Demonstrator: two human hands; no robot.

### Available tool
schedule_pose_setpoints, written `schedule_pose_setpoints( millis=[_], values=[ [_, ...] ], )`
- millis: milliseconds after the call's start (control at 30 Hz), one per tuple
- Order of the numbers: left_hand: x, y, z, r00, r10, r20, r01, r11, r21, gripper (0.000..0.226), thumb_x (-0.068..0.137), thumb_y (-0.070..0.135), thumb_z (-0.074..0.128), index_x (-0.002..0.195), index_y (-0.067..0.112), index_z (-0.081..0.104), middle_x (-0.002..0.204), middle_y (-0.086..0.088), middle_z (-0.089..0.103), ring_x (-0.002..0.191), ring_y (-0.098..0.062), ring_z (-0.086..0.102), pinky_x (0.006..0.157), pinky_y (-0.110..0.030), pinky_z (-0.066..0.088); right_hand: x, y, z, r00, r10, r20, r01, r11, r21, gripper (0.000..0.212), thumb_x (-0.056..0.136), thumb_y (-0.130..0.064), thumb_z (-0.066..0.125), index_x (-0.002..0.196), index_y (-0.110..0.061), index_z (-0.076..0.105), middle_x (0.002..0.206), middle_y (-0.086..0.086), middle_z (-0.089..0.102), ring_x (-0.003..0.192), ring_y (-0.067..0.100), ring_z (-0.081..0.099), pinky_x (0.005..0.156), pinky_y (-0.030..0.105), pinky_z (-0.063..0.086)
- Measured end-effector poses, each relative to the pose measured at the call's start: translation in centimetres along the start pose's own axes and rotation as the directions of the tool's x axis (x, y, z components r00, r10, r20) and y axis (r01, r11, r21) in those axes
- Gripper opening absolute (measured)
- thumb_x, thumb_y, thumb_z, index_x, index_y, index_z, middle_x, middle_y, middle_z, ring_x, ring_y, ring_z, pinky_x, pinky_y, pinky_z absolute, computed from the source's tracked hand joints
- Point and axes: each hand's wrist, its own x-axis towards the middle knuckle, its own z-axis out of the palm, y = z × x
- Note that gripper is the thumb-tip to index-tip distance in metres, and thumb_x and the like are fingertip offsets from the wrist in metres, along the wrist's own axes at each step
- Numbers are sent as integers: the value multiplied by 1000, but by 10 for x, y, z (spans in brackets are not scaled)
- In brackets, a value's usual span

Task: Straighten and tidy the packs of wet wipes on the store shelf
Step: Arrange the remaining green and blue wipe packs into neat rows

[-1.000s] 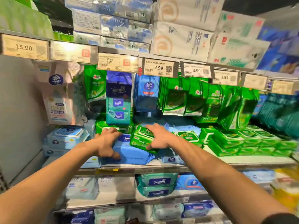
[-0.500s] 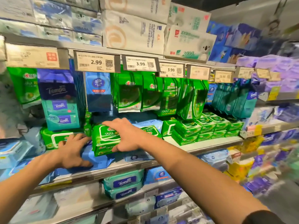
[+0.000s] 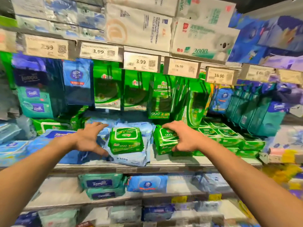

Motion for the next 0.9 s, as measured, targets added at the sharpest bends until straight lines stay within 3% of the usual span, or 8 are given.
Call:
schedule_pose_setpoints(
  millis=[133, 233, 400, 500, 600, 733, 900],
  values=[
    [12, 32, -3, 996, 84, 0, -84, 994, -70, 158, 21, 97, 58, 153, 21, 14, 154, -5, 22, 141, -25, 24, 118, -39, 23, 21, 15, 30, 999, 15, 38, -13, 999, -47, 94, 72, -20, 76, 152, -21, 26, 149, 11, 33, 140, 28, 22, 113, 50, 27],
    [25, 51, -8, 993, 119, -5, -119, 989, -90, 158, 22, 96, 59, 152, 18, 14, 149, -4, 25, 137, -23, 29, 116, -34, 25, 37, 7, 41, 1000, -14, 21, 16, 997, -77, 95, 74, -20, 75, 153, -23, 21, 145, 7, 34, 137, 28, 28, 112, 49, 29],
    [41, 72, -6, 987, 152, 54, -152, 988, -2, 141, 40, 74, 79, 152, 20, 12, 151, -3, 25, 138, -24, 28, 116, -37, 27, 49, 8, 57, 996, 63, 65, -53, 987, -153, 97, 76, -26, 75, 153, -23, 17, 151, 10, 33, 140, 29, 32, 116, 57, 7],
    [49, 70, 0, 986, 149, 75, -150, 989, 8, 130, 51, 65, 84, 152, 19, 15, 153, -6, 29, 138, -26, 31, 116, -39, 29, 53, 10, 60, 991, 82, 103, -57, 974, -220, 94, 75, -22, 72, 152, -23, 18, 150, 11, 34, 139, 30, 34, 116, 56, 8],
    [53, 67, 1, 983, 164, 77, -161, 986, -46, 119, 54, 57, 87, 148, 19, 25, 141, -3, 44, 123, -20, 46, 107, -32, 38, 56, 5, 68, 990, 74, 124, -38, 961, -272, 93, 76, -23, 70, 153, -20, 18, 149, 15, 35, 139, 32, 33, 118, 51, 15],
    [54, 66, 2, 975, 219, 36, -216, 973, -80, 107, 56, 48, 89, 143, 18, 33, 130, -1, 51, 112, -17, 51, 99, -27, 42, 60, 0, 79, 984, 99, 150, -60, 968, -242, 92, 79, -13, 66, 155, -16, 14, 153, 19, 28, 143, 36, 24, 118, 42, 22],
    [55, 63, 5, 972, 233, 17, -229, 964, -133, 105, 55, 46, 90, 141, 20, 35, 123, 1, 52, 107, -17, 54, 93, -27, 45, 58, -1, 95, 975, 135, 175, -101, 976, -192, 94, 82, -4, 59, 155, -14, 0, 161, 20, 5, 148, 38, 0, 121, 45, 10]
  ],
)
